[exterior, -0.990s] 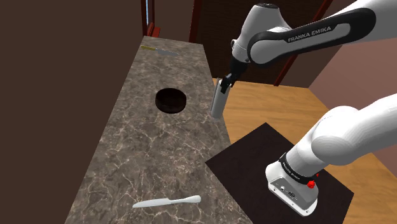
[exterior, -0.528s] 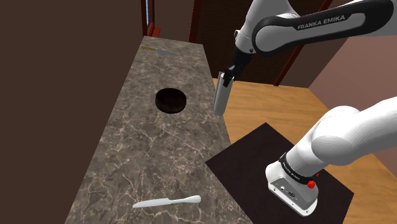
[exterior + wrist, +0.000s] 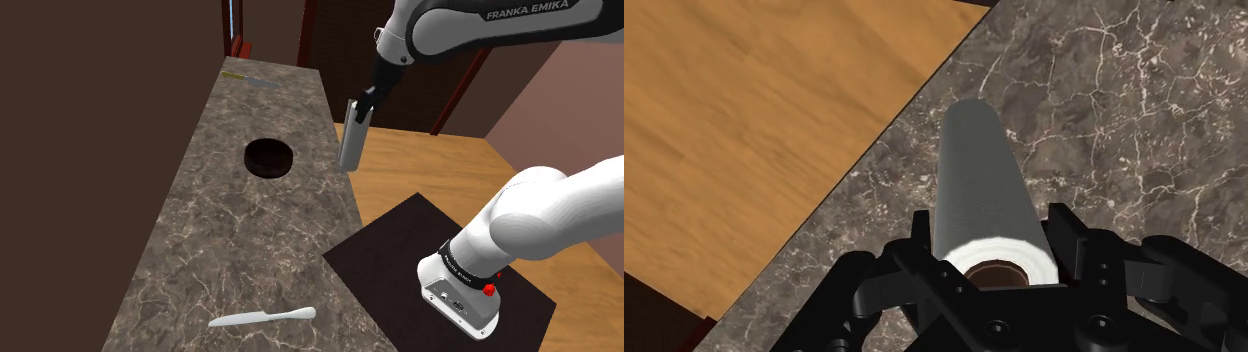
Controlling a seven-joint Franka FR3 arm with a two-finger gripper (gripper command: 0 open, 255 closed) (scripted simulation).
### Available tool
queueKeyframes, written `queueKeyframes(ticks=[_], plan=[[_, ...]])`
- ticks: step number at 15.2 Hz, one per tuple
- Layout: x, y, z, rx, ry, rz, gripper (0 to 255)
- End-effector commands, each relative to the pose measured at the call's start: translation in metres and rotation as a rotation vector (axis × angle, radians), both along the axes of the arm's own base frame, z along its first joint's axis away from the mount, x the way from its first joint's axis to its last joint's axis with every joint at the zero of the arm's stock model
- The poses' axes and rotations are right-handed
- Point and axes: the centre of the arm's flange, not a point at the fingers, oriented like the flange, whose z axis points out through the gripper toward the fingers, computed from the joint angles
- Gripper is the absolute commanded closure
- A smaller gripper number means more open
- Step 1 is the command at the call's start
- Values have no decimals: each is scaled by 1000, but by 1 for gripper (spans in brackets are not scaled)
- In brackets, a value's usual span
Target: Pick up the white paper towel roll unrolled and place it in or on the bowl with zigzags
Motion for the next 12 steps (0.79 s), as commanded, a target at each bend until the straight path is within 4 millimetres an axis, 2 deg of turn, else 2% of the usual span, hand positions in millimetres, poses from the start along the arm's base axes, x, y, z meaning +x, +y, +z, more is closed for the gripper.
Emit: queueKeyframes(ticks=[1, 5, 12], plan=[[0, 0, 11, 0, 0, 0, 255], [0, 0, 30, 0, 0, 0, 255], [70, 53, 61, 0, 0, 0, 255]])
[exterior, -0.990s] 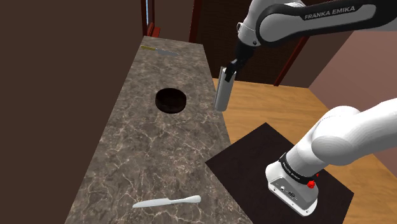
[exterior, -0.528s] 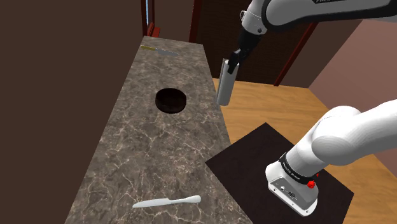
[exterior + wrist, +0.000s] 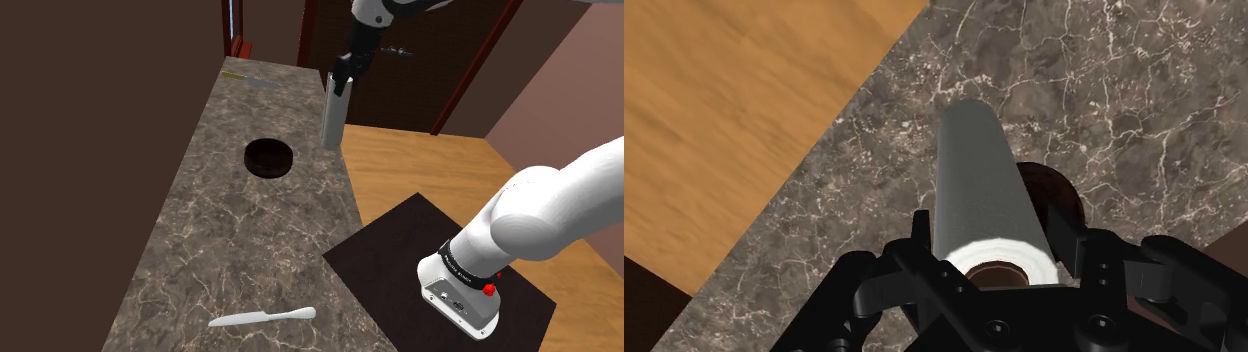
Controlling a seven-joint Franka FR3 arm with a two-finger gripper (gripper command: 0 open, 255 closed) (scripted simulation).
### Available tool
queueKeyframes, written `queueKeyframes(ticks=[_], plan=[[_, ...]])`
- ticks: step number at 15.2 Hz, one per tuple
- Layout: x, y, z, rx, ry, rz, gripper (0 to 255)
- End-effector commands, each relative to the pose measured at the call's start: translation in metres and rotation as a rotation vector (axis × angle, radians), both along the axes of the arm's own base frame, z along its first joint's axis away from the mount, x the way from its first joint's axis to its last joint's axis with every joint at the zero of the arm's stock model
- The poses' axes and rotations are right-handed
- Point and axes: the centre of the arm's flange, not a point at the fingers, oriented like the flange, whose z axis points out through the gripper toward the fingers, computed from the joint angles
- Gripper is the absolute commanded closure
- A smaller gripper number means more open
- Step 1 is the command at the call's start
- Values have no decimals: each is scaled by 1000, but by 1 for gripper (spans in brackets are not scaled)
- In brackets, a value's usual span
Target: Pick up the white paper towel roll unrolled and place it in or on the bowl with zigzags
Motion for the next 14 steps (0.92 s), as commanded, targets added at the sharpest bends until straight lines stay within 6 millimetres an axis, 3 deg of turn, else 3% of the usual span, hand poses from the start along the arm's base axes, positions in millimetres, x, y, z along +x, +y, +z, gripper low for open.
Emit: queueKeyframes(ticks=[1, 13, 14], plan=[[19, 16, 9, 0, 0, 0, 255], [142, 108, 63, 1, 0, 0, 255], [142, 108, 58, 0, 0, 0, 255]])
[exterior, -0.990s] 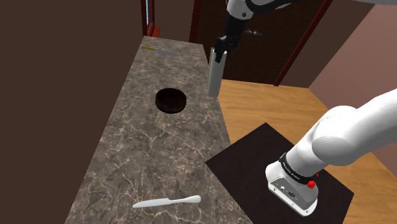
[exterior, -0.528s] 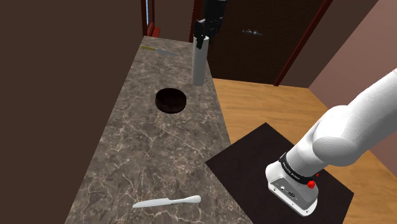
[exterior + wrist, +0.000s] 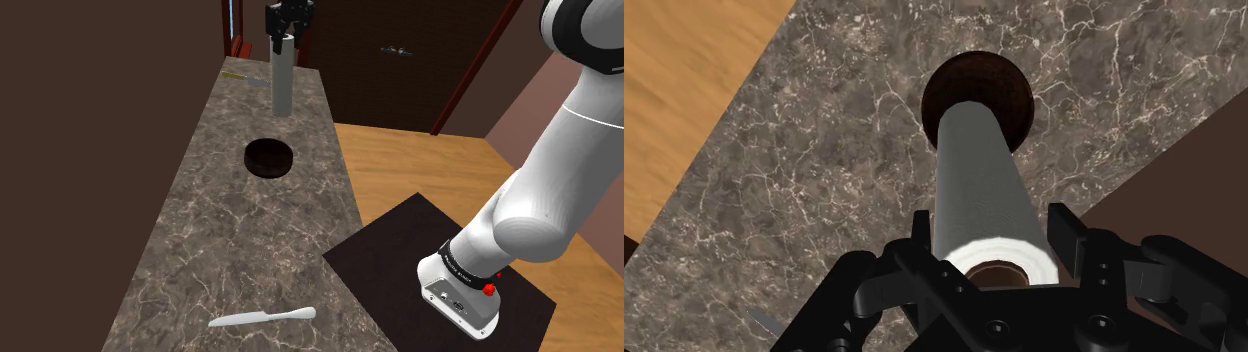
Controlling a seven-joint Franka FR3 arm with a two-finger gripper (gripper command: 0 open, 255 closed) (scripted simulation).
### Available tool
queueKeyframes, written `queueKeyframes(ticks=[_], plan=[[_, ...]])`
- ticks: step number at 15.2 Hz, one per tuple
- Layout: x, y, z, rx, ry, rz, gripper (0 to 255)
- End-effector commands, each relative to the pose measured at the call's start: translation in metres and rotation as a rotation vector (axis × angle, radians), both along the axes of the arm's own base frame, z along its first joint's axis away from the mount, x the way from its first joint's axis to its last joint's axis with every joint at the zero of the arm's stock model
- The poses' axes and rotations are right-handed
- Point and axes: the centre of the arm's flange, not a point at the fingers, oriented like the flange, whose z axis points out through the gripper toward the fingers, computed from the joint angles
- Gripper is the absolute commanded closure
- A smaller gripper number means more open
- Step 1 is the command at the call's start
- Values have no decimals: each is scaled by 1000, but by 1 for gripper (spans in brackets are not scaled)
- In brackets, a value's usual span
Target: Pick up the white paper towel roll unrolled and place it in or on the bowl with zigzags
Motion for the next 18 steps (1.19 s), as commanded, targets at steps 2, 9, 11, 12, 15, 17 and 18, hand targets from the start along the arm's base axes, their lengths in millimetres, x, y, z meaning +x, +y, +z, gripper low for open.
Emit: queueKeyframes(ticks=[2, 9, 11, 12, 15, 17, 18], plan=[[6, 6, -10, 0, 0, -1, 255], [6, 6, -47, 0, 0, -1, 255], [6, 6, -58, 0, 0, -1, 255], [6, 6, -63, 0, 0, -1, 255], [6, 6, -79, 0, 0, -1, 255], [6, 6, -90, 0, 0, -1, 255], [6, 6, -95, 0, 0, -1, 255]])
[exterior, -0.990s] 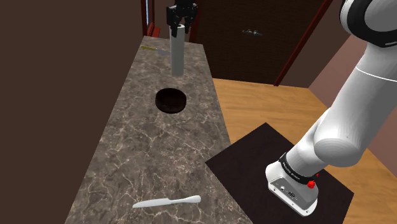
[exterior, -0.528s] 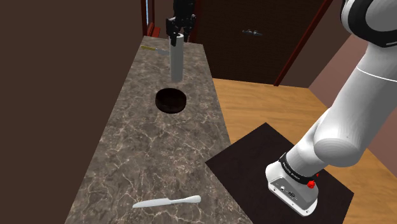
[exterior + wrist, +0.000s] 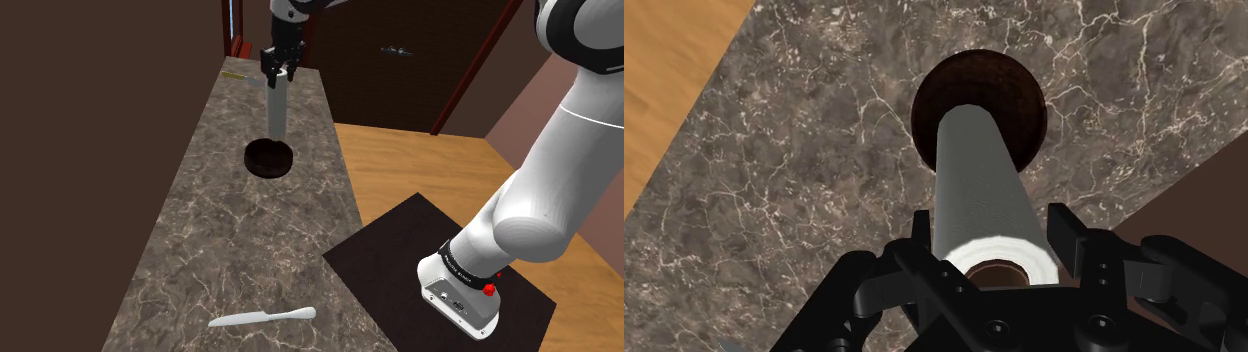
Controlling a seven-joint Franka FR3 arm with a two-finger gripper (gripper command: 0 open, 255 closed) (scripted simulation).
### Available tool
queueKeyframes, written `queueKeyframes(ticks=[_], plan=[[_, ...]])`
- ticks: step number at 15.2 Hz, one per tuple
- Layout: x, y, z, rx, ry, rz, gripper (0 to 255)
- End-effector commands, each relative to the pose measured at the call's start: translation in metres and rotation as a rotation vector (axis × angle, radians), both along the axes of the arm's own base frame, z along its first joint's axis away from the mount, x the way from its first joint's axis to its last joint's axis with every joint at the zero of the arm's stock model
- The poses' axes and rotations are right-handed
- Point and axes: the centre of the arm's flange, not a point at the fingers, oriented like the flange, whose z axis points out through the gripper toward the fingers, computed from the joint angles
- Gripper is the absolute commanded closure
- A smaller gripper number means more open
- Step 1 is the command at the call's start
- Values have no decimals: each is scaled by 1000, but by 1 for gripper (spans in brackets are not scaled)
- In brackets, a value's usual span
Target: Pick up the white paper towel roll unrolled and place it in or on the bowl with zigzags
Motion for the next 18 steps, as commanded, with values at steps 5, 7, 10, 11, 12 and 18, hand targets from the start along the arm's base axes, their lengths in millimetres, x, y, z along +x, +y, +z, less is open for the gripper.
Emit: queueKeyframes(ticks=[5, 7, 10, 11, 12, 18], plan=[[0, 1, -31, 0, 0, 0, 255], [0, 1, -42, 0, 0, 0, 255], [0, 1, -58, 0, 0, 0, 255], [0, 1, -63, 0, 0, 0, 255], [0, 1, -63, 0, 0, 0, 255], [0, 1, -63, 0, 0, 0, 255]])
